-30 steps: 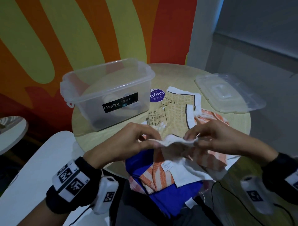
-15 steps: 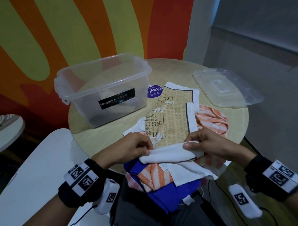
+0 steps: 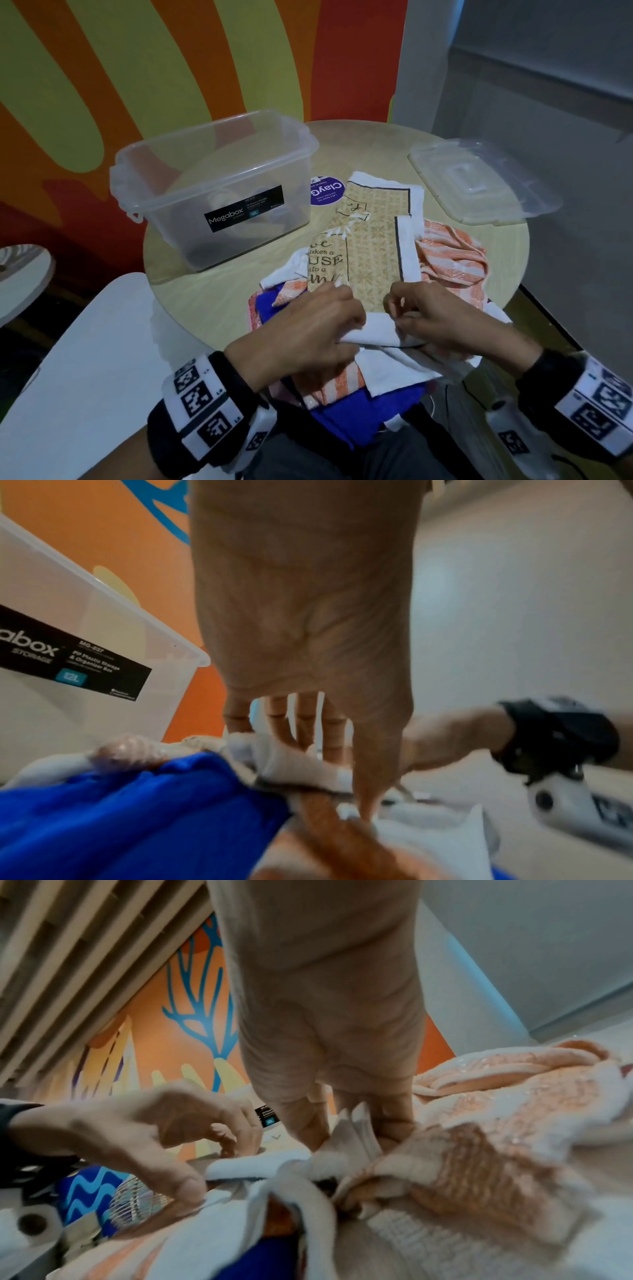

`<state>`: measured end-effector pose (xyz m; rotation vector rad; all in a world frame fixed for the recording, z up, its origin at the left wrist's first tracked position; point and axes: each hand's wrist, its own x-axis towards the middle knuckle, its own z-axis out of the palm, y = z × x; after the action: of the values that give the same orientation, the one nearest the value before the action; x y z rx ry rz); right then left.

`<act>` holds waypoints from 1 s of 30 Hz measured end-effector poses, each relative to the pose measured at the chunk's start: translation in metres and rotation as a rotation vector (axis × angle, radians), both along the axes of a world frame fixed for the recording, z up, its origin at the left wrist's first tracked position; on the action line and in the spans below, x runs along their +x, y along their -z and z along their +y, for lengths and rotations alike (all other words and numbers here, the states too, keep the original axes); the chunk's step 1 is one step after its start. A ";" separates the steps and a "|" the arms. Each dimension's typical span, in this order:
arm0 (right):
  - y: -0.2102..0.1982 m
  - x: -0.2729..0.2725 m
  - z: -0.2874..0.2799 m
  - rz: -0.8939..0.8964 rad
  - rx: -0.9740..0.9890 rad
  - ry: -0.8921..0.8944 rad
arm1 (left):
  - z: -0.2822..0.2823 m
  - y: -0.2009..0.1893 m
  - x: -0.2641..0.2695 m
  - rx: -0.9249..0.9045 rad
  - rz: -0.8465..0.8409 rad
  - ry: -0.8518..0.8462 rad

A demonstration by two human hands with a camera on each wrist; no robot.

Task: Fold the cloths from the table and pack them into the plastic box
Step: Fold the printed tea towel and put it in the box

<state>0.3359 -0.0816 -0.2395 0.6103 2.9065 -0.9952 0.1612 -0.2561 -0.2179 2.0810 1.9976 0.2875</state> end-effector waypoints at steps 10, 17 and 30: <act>-0.020 0.001 -0.010 0.004 0.216 -0.137 | 0.021 0.001 -0.019 -0.017 -0.157 -0.123; -0.038 -0.006 0.008 0.090 0.135 -0.118 | 0.020 -0.037 -0.027 0.029 -0.392 -0.164; -0.003 0.001 0.022 -0.054 -0.101 -0.076 | 0.015 0.003 -0.017 -0.165 -0.347 -0.283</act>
<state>0.3372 -0.0599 -0.2365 0.5101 2.7899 -1.0913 0.1440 -0.2406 -0.2208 1.5280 2.0162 0.4801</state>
